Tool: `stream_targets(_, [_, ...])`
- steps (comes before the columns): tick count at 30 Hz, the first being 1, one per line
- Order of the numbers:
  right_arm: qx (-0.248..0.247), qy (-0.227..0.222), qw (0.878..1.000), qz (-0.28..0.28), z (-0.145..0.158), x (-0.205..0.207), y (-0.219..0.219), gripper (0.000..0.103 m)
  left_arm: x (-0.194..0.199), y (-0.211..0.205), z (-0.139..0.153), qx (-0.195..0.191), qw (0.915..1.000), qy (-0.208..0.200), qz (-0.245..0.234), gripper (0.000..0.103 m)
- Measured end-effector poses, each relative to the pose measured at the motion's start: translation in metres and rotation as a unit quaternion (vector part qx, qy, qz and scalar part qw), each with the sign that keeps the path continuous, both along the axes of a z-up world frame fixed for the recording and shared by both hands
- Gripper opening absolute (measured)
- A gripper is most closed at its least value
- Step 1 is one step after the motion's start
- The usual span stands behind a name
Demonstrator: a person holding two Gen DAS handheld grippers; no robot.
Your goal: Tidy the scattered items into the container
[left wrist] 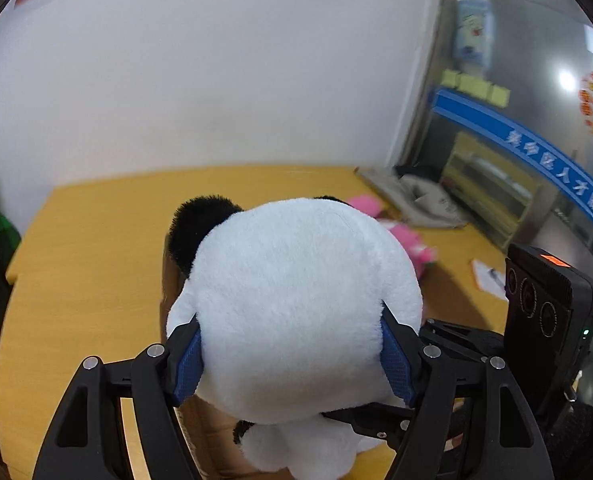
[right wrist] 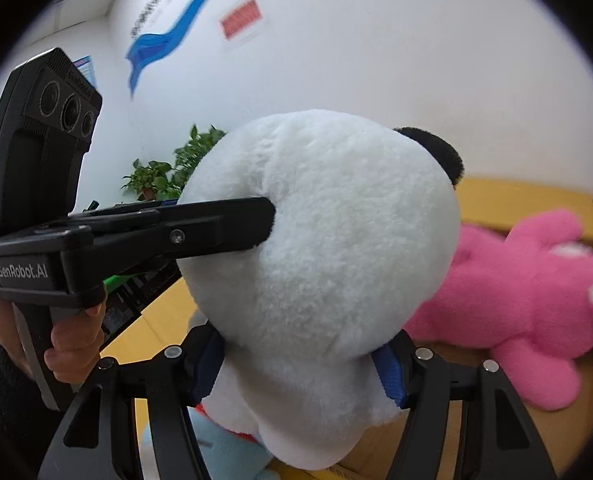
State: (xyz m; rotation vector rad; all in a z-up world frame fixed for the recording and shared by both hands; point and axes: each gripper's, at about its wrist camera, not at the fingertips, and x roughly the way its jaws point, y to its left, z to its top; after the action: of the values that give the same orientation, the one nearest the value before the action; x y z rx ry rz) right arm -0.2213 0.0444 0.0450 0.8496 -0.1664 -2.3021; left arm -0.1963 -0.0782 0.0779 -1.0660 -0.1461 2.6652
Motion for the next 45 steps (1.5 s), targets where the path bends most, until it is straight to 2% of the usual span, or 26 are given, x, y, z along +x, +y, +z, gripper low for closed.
stream_targets(3, [0.005,-0.097,0.995,-0.009,-0.051,-0.025,-0.017,0.064,-0.023,-0.013,-0.054,-0.018,0.9975,-0.068,0.003,0.079])
stream_targets(5, [0.022,-0.150,0.988,-0.014,-0.081,-0.029,-0.029,0.063,-0.027,-0.016,-0.078,-0.029,0.9960,-0.084,0.002,0.081])
stream_targets(7, [0.042,-0.164,0.985,-0.019,-0.095,-0.029,-0.037,0.063,-0.025,-0.015,-0.088,-0.039,0.9966,-0.073,-0.001,0.086])
stream_targets(9, [0.052,-0.164,0.985,-0.024,-0.097,-0.028,-0.039,0.065,-0.027,-0.017,-0.090,-0.036,0.9967,-0.073,0.001,0.088])
stream_targets(11, [0.057,-0.165,0.985,-0.006,-0.097,-0.026,-0.039,0.076,-0.029,-0.020,-0.090,-0.037,0.9963,-0.077,0.005,0.091])
stream_targets(12, [0.061,-0.165,0.984,-0.008,-0.098,-0.025,-0.038,0.078,-0.027,-0.021,-0.090,-0.038,0.9963,-0.077,0.009,0.093])
stream_targets(15, [0.072,-0.151,0.986,-0.019,-0.090,-0.015,-0.030,0.081,-0.012,-0.017,-0.078,-0.045,0.9968,-0.061,0.024,0.094])
stream_targets(17, [0.094,-0.123,0.987,-0.034,-0.080,0.002,-0.019,0.081,0.003,-0.017,-0.062,-0.056,0.9967,-0.044,0.040,0.094])
stream_targets(21, [0.135,-0.028,0.989,-0.063,-0.048,0.046,0.012,0.081,0.068,-0.013,-0.013,-0.080,0.9931,0.051,0.068,0.097])
stream_targets(22, [0.137,-0.011,0.988,-0.076,-0.040,0.058,0.022,0.081,0.086,-0.011,-0.003,-0.079,0.9914,0.075,0.072,0.103])
stream_targets(25, [0.137,0.033,0.982,-0.123,-0.019,0.094,0.053,0.082,0.135,-0.002,0.012,-0.057,0.9876,0.119,0.086,0.103])
stream_targets(29, [0.138,0.062,0.974,-0.168,-0.004,0.134,0.087,0.082,0.176,0.014,0.008,-0.028,0.9866,0.123,0.104,0.103])
stream_targets(33, [0.149,0.081,0.969,-0.181,0.005,0.162,0.105,0.082,0.201,0.034,-0.003,-0.011,0.9856,0.119,0.119,0.103])
stream_targets(40, [0.161,0.088,0.968,-0.174,0.012,0.188,0.113,0.082,0.215,0.063,-0.004,-0.018,0.9864,0.124,0.107,0.103])
stream_targets(45, [0.154,0.103,0.967,-0.173,0.019,0.204,0.115,0.082,0.220,0.069,0.001,-0.006,0.9875,0.131,0.087,0.103])
